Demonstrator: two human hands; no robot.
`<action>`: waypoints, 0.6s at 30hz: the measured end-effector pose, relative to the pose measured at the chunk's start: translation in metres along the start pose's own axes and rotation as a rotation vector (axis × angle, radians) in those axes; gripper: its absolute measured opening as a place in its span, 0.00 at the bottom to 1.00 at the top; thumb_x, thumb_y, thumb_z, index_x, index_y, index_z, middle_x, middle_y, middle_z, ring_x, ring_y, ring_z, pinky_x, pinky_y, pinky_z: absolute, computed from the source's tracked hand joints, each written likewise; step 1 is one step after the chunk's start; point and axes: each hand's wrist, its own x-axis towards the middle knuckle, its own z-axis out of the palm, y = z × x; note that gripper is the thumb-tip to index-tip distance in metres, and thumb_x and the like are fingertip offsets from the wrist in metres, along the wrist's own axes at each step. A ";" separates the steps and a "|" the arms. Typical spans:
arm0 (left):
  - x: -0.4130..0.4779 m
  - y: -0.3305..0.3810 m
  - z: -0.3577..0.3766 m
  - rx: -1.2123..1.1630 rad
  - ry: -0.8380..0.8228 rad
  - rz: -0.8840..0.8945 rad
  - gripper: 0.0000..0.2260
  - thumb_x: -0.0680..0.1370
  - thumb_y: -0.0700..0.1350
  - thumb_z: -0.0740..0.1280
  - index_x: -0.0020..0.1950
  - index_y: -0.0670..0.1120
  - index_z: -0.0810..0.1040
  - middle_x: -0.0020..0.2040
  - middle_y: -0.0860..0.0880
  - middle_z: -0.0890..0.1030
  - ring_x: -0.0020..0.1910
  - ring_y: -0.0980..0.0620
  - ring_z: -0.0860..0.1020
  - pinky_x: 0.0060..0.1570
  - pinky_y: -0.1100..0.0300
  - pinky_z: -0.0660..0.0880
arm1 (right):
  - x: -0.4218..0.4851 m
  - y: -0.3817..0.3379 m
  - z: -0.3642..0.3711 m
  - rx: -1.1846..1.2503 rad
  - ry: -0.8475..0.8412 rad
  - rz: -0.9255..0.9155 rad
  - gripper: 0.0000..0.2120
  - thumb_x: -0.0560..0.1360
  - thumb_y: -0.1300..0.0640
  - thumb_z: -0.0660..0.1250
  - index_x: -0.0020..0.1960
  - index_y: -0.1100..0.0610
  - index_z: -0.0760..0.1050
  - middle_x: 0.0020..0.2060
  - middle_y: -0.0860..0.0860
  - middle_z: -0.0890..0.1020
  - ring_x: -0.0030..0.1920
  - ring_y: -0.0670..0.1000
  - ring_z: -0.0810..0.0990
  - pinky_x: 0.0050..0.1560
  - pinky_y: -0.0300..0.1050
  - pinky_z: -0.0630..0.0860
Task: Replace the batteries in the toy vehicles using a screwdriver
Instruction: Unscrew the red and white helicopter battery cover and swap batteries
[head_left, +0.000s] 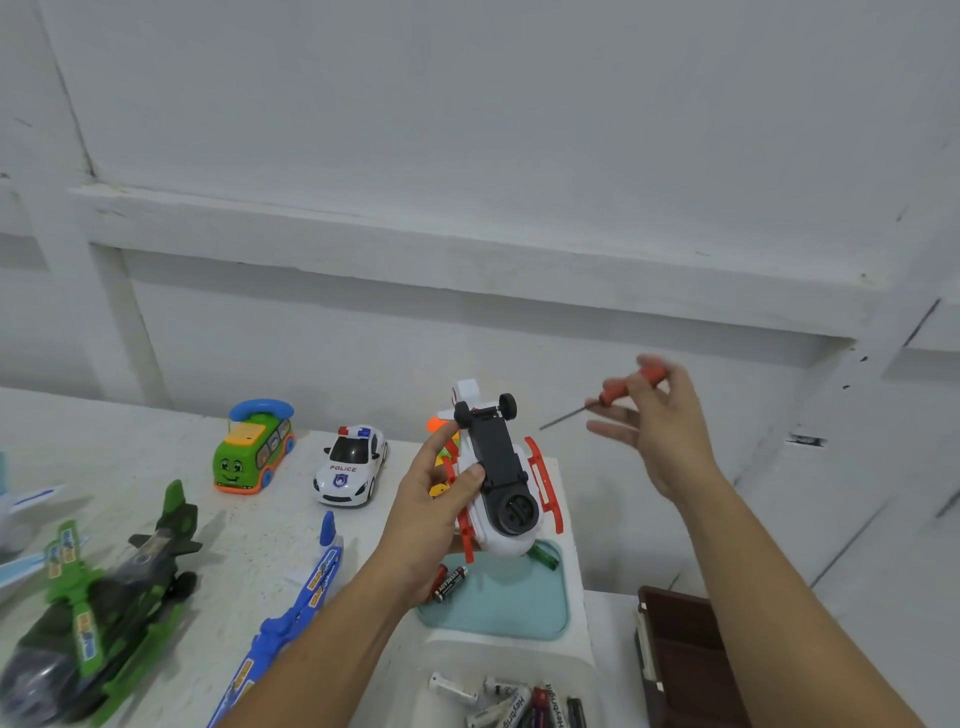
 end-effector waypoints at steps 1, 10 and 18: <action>-0.002 0.001 0.000 0.003 -0.001 0.005 0.20 0.80 0.43 0.66 0.59 0.70 0.71 0.57 0.41 0.75 0.52 0.46 0.82 0.45 0.48 0.82 | -0.007 -0.012 0.007 -0.008 -0.014 -0.092 0.13 0.83 0.62 0.57 0.66 0.53 0.64 0.47 0.59 0.79 0.44 0.58 0.85 0.44 0.54 0.84; -0.016 0.004 0.000 0.069 0.002 0.041 0.22 0.80 0.45 0.65 0.58 0.76 0.71 0.56 0.50 0.76 0.56 0.48 0.80 0.56 0.44 0.79 | -0.055 -0.042 0.058 -0.263 -0.187 -0.571 0.30 0.78 0.67 0.64 0.66 0.37 0.60 0.45 0.50 0.72 0.46 0.51 0.79 0.44 0.48 0.83; -0.025 0.007 -0.002 0.070 -0.007 0.075 0.21 0.81 0.45 0.63 0.58 0.75 0.70 0.50 0.55 0.78 0.50 0.56 0.82 0.54 0.51 0.79 | -0.059 -0.032 0.065 -0.352 -0.206 -0.607 0.30 0.79 0.67 0.63 0.66 0.35 0.60 0.44 0.48 0.72 0.44 0.49 0.78 0.46 0.52 0.83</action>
